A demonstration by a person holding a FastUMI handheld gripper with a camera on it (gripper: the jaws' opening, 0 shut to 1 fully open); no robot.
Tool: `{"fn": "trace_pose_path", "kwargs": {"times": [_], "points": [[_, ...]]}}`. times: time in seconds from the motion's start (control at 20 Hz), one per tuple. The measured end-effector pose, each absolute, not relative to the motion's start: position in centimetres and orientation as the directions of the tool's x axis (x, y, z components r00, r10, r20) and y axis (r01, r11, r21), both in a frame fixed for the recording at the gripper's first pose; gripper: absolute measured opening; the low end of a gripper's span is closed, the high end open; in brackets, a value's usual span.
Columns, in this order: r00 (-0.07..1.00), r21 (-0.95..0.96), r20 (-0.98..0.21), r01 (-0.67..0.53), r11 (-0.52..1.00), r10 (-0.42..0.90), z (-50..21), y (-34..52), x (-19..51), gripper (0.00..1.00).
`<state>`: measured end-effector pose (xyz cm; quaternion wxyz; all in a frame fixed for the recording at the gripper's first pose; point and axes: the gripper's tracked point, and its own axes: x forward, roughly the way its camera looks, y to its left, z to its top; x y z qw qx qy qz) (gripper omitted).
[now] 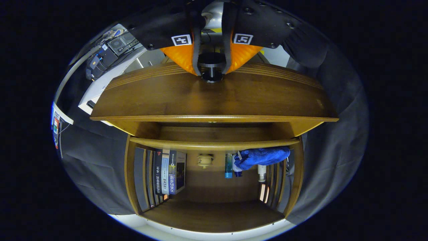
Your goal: Pull open the drawer, take out the items inside it, and place them on the countertop above the cabinet.
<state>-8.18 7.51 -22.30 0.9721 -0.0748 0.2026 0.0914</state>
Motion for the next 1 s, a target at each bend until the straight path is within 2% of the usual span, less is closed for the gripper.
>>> {"fn": "trace_pose_path", "kwargs": {"times": [0.85, 1.0], "points": [[0.883, -0.110, -0.451, -0.197, 0.974, 0.128, -22.8, 7.0, -11.9, 0.32], [0.874, -0.107, -0.471, -0.193, 0.975, 0.121, -22.8, 7.1, -11.9, 0.42]]}}
